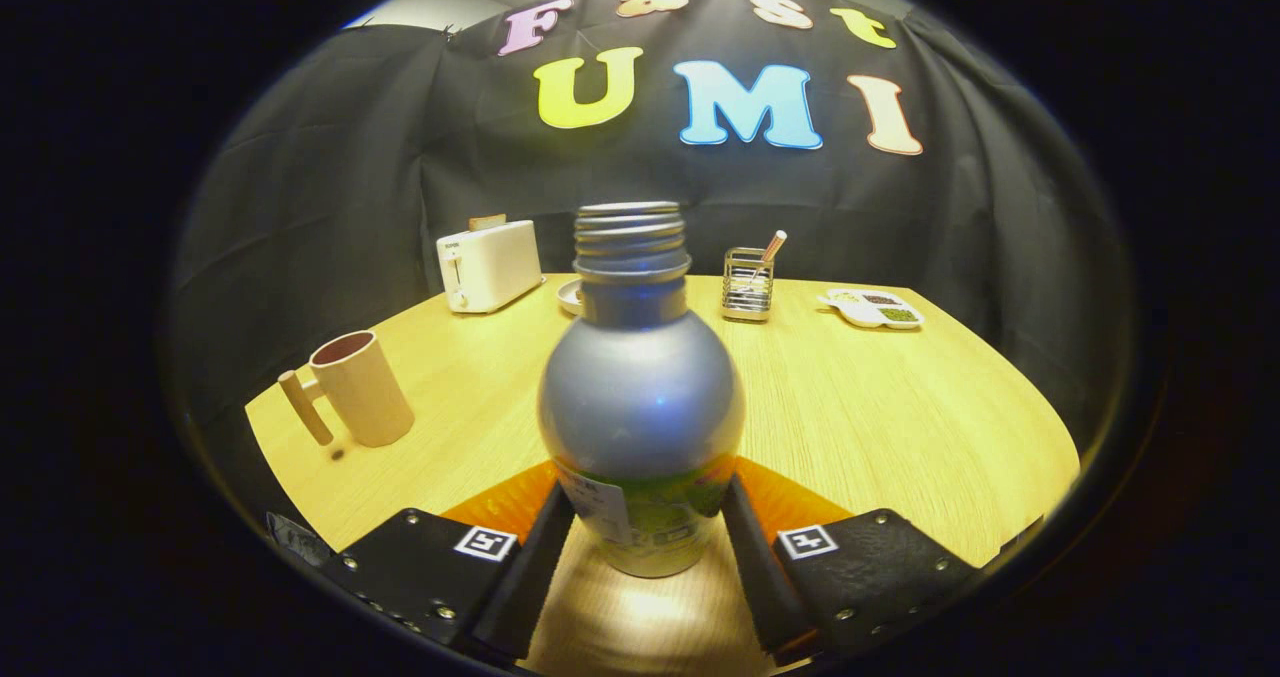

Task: Take the bottle from table, then pour the juice into the cup, finally place the bottle on the coaster

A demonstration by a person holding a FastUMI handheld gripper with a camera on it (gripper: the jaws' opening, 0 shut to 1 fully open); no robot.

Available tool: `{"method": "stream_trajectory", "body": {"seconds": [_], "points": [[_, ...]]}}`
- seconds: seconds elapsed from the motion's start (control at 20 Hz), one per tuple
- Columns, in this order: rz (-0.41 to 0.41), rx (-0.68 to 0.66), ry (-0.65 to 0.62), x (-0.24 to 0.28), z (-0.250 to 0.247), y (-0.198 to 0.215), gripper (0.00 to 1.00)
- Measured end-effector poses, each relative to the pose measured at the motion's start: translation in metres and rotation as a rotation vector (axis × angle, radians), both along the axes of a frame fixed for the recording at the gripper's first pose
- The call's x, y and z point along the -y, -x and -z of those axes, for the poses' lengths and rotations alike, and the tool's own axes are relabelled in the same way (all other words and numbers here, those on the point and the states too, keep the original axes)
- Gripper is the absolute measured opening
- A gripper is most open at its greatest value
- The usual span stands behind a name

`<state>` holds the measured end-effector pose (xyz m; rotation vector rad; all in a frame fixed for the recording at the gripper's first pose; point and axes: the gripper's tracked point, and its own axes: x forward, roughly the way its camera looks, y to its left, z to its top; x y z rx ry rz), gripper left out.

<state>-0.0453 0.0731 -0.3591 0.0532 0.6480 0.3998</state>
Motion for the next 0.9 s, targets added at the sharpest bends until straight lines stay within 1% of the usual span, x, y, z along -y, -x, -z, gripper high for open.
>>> {"method": "stream_trajectory", "body": {"seconds": [0.1,0.2,0.25,0.3,0.45,0.55,0.75,0.9], "points": [[0.003,-0.007,0.011,-0.002,0.003,-0.003,0.8],[-0.003,-0.016,0.02,-0.004,0.003,-0.002,0.76],[-0.008,-0.021,0.024,-0.004,0.002,-0.004,0.76],[-0.008,-0.024,0.026,-0.004,0.003,-0.003,0.73],[-0.004,-0.029,0.006,-0.004,0.003,-0.005,0.74],[-0.015,-0.025,0.004,-0.007,0.003,-0.005,0.74],[0.0,-0.051,0.01,-0.009,0.0,-0.005,0.73],[-0.035,-0.024,0.039,-0.019,-0.019,-0.01,0.73]]}}
